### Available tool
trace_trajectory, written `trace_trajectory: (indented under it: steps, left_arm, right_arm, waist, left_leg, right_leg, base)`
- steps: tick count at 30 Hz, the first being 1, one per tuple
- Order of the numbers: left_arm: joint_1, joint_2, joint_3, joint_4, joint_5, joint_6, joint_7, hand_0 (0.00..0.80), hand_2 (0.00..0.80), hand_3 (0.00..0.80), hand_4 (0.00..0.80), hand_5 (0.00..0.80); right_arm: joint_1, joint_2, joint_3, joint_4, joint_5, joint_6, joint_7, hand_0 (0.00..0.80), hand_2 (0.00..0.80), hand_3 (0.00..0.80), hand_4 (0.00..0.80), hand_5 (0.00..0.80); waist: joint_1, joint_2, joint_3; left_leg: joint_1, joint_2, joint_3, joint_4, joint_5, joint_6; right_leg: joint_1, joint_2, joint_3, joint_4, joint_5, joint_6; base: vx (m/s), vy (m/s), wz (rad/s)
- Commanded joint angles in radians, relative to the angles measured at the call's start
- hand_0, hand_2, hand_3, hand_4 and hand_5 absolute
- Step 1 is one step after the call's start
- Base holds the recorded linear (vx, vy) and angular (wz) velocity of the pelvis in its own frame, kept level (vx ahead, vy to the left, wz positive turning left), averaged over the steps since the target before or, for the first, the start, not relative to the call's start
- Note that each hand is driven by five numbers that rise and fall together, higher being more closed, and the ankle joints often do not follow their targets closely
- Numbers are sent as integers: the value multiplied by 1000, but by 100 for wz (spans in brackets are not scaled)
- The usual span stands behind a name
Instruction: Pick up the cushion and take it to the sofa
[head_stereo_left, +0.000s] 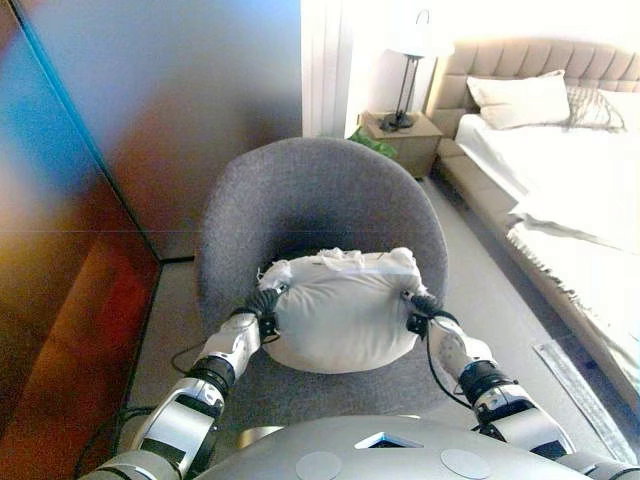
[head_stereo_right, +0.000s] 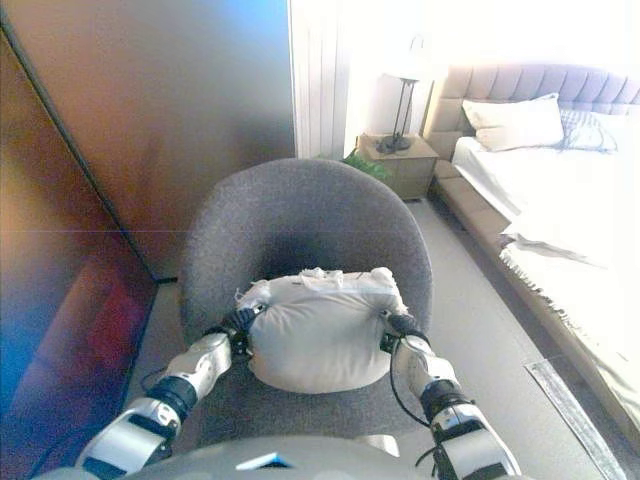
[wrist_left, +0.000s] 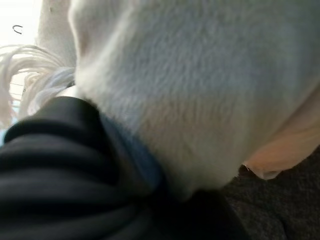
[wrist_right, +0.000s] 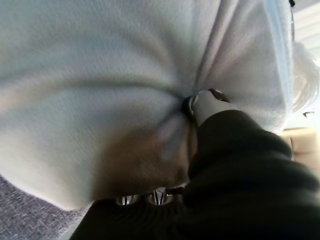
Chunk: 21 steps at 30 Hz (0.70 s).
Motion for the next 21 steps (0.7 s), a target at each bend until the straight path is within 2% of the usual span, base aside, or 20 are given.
trace_trajectory:
  steps: [1,2,3,4,5,9,13,17,21]
  left_arm:
    - [-134,-13,-44,132,25,20,-19,0,0,0,0,0]
    - [-137,-11,-42,151,32,16,-10,0,0,0,0,0]
    - [-142,-9,-42,166,34,13,5,0,0,0,0,0]
    - [-145,-4,-39,176,32,12,14,0,0,0,0,0]
    - [-146,1,-34,185,23,17,23,0,0,0,0,0]
    - [-139,59,27,241,19,-8,31,0,0,0,0,0]
    - [-123,177,121,275,59,-47,21,0,0,0,0,0]
    - [-81,317,220,226,-3,-86,16,0,0,0,0,0]
    - [-21,366,295,169,-46,-122,31,0,0,0,0,0]
  right_arm:
    - [-72,5,3,125,-7,45,94,800,800,800,800,800]
    - [-80,-5,-1,142,-23,55,103,800,800,800,800,800]
    - [-86,-14,-3,160,-28,49,109,722,722,722,722,722]
    - [-90,-23,-6,173,-26,44,110,213,213,213,213,213]
    - [-94,-35,-13,185,-28,48,101,0,0,0,0,0]
    - [-103,-133,-87,235,-21,15,102,0,0,0,0,0]
    - [-130,-287,-200,262,-33,9,153,0,0,0,0,0]
    - [-233,-505,-311,216,12,55,171,0,0,0,0,0]
    - [-271,-635,-388,156,46,13,170,0,0,0,0,0]
  waist:
    - [41,32,21]
    - [41,32,21]
    - [41,31,22]
    - [42,31,23]
    - [43,30,25]
    - [46,34,33]
    - [47,41,47]
    - [48,63,98]
    - [45,92,150]
  left_leg:
    - [-79,-20,-55,73,-16,15]
    - [-84,-21,-57,77,-15,14]
    - [-88,-23,-59,78,-15,14]
    - [-92,-25,-61,81,-15,14]
    - [-96,-28,-63,84,-16,13]
    - [-109,-36,-66,81,-14,10]
    - [-122,-46,-71,76,-12,7]
    - [-153,-61,-83,64,-17,15]
    - [-174,-73,-87,69,-19,13]
  right_leg:
    - [-127,-12,-37,43,93,32]
    - [-132,-14,-38,48,91,32]
    - [-137,-17,-40,54,90,32]
    - [-142,-19,-42,59,87,32]
    - [-146,-22,-46,63,85,33]
    - [-168,-31,-68,77,84,37]
    - [-192,-36,-89,92,81,40]
    - [-243,-34,-98,105,75,36]
    - [-274,-42,-102,127,69,33]
  base:
    - [97,54,8]
    - [97,68,6]
    - [85,75,6]
    - [77,80,3]
    - [61,79,2]
    - [26,90,8]
    - [-12,88,8]
    - [-200,104,3]
    - [-189,122,10]
